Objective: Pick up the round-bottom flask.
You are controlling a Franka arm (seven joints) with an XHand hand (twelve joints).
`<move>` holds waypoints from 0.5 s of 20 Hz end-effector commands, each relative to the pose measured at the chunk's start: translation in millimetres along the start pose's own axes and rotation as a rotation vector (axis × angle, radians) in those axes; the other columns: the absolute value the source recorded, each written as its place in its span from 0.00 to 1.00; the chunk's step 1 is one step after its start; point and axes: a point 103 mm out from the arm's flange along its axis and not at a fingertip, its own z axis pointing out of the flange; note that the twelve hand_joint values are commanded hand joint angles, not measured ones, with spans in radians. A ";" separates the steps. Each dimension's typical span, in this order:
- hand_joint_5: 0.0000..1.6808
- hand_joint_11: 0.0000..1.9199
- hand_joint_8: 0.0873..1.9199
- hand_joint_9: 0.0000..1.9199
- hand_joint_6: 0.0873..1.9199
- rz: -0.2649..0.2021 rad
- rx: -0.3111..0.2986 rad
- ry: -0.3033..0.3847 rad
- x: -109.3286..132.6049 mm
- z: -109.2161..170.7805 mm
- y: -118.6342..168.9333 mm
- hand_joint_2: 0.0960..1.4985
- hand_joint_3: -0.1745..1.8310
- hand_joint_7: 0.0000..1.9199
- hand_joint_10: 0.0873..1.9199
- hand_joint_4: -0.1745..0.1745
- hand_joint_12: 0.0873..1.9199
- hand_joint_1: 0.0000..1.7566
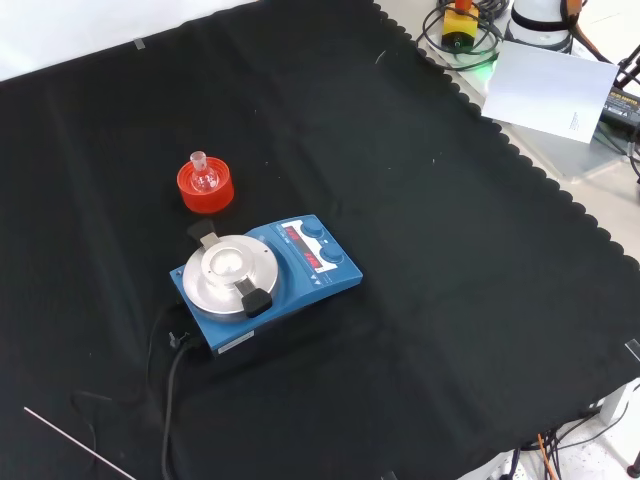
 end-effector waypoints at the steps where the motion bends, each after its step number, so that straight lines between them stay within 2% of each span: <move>1: 0.37 0.00 0.31 0.21 0.13 -0.006 -0.050 -0.032 36.9 4.7 2.0 0.61 0.30 0.18 0.34 0.38 0.70 0.33; 4: 0.39 0.00 0.32 0.23 0.21 -0.003 -0.057 -0.039 40.3 3.3 1.6 0.58 0.34 0.20 0.33 0.37 0.72 0.35; 10: 0.38 0.02 0.32 0.24 0.24 0.005 -0.045 -0.021 37.2 7.3 4.4 0.57 0.35 0.21 0.33 0.36 0.72 0.35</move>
